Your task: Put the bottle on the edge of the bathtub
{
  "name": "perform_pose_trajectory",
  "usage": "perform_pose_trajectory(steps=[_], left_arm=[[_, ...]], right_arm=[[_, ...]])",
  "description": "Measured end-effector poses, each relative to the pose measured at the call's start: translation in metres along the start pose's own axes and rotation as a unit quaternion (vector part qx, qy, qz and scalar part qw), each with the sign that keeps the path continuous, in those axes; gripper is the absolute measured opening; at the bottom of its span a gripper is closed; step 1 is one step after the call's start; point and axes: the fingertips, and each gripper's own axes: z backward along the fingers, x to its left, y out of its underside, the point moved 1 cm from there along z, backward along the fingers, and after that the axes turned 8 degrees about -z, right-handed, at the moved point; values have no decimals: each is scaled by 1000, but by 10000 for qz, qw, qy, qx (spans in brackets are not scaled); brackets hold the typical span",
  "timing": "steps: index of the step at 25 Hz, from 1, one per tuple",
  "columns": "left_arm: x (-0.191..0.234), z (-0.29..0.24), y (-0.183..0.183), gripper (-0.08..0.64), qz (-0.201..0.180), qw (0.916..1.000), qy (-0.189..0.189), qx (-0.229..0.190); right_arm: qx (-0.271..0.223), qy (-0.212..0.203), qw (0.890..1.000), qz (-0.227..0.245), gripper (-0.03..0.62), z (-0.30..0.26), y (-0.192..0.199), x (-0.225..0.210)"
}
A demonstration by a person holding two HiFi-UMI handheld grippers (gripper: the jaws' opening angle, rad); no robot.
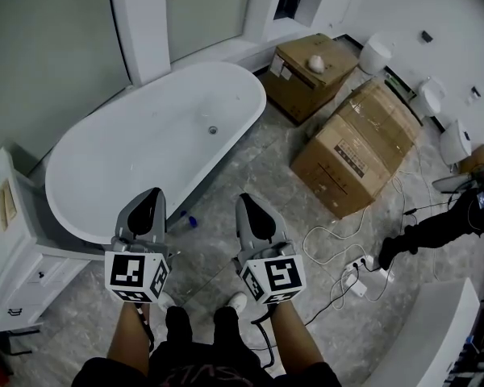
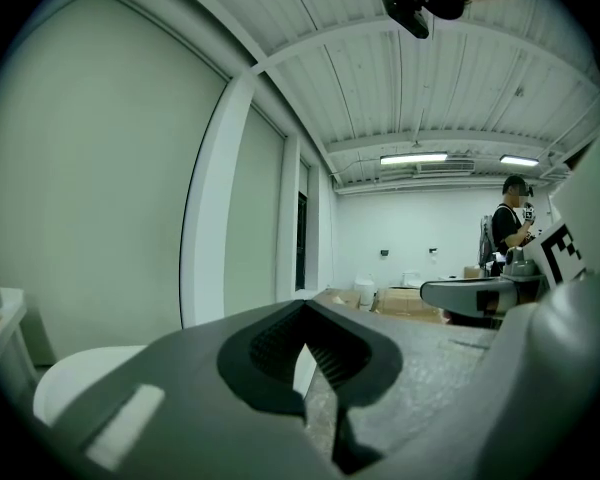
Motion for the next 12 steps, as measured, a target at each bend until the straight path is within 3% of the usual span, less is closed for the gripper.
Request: perform_pose_trajectory(steps=[12], left_arm=[[-3, 5, -15, 0, -70, 9999, 11, -75]], right_arm=[[-91, -56, 9999, 79, 25, 3, -14, 7]])
